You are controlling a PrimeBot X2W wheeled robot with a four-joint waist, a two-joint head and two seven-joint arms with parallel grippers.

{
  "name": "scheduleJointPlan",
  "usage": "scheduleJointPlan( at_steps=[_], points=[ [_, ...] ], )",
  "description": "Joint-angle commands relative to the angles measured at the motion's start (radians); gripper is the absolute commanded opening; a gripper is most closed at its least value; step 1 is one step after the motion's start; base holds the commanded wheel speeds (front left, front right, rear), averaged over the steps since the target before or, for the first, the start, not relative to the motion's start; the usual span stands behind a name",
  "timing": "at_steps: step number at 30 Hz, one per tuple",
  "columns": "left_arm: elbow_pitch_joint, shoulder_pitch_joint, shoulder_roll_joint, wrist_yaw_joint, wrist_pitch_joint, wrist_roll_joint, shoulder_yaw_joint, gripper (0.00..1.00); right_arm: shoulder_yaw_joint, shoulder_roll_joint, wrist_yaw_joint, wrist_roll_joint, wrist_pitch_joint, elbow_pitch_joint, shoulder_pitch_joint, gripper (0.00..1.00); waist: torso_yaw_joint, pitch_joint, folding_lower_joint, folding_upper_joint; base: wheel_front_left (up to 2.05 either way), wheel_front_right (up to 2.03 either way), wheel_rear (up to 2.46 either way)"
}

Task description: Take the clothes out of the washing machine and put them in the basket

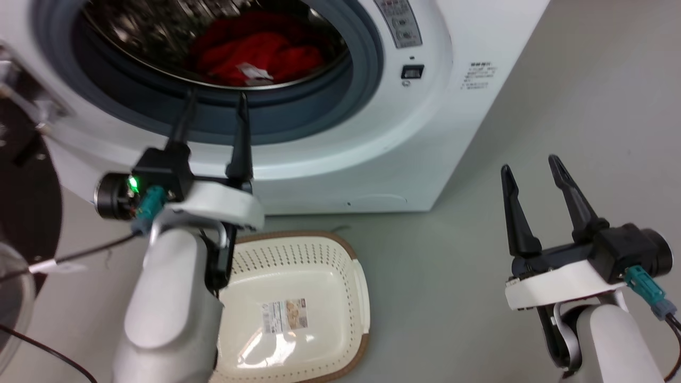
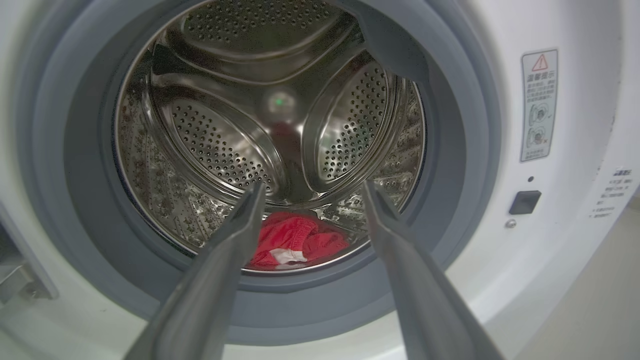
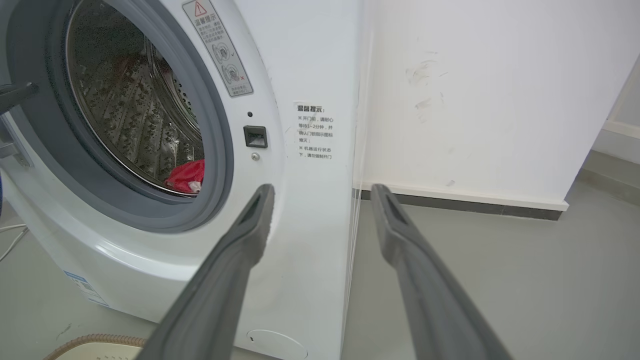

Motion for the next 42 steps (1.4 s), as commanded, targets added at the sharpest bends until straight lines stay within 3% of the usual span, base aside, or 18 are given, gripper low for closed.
scheduleJointPlan(
  at_steps=[1,10,23,31,42],
  points=[
    [0.006,-0.020,0.008,-0.002,-0.003,0.006,0.006,1.00,0.004,0.000,0.000,0.007,-0.001,-0.007,-0.019,1.00,-0.038,0.058,-0.0001,0.0000,0.00,0.00,0.00],
    [0.173,-0.228,0.060,-0.008,-0.003,0.032,0.060,1.00,0.038,0.000,0.000,0.039,-0.004,-0.020,-0.074,1.00,-0.102,0.180,-0.0001,0.0000,0.00,0.00,0.00],
    [0.588,-0.566,0.162,-0.016,0.049,0.034,0.071,1.00,0.104,0.000,0.000,0.095,-0.005,-0.039,-0.125,1.00,-0.158,0.313,-0.0001,0.0000,0.00,0.00,0.00],
    [0.764,-0.757,0.237,-0.047,0.207,0.045,0.048,1.00,0.150,0.000,0.000,0.143,-0.005,-0.041,-0.153,1.00,-0.207,0.365,-0.0001,0.0000,0.00,0.00,0.00],
    [0.906,-0.983,0.313,-0.082,0.573,0.045,0.011,1.00,0.196,0.001,0.000,0.206,-0.005,-0.043,-0.179,1.00,-0.276,0.434,-0.0001,0.0000,0.00,0.00,0.00]
  ],
)
